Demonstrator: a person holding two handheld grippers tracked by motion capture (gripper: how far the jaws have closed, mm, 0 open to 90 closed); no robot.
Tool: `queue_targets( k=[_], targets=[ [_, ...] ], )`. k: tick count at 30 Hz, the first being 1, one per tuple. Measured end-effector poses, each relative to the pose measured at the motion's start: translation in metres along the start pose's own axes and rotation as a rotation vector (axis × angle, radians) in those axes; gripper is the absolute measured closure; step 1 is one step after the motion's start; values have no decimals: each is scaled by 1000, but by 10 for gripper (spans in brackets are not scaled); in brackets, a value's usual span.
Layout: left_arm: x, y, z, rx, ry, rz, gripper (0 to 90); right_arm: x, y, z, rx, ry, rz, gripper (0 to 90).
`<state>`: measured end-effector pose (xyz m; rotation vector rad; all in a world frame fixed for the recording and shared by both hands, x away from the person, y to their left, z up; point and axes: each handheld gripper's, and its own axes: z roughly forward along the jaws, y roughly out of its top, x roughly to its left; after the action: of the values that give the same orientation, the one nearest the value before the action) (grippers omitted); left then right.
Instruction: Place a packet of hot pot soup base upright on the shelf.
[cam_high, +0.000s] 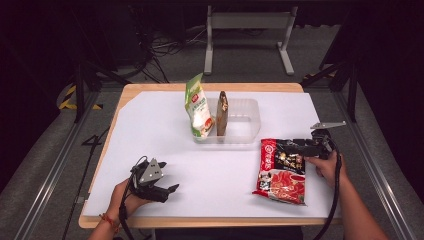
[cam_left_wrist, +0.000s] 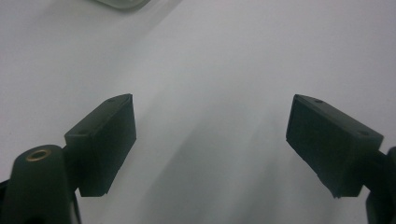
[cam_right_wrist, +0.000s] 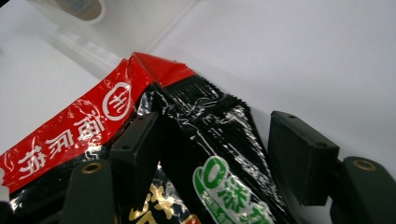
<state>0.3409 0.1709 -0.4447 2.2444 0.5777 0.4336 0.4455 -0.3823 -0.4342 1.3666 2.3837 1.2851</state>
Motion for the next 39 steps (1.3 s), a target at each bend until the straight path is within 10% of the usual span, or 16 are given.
queue_targets(
  k=[11,21,39],
  targets=[
    [-1,1,2,9,-4,11,166,1,3,5,-15,-3,37,489],
    [-1,1,3,17,0,14,166,-1,2,-2,-81,56,67,847],
    [0,1,-1,-1,11,3,164,40,23,-46,-218,109,-47,893]
  ],
)
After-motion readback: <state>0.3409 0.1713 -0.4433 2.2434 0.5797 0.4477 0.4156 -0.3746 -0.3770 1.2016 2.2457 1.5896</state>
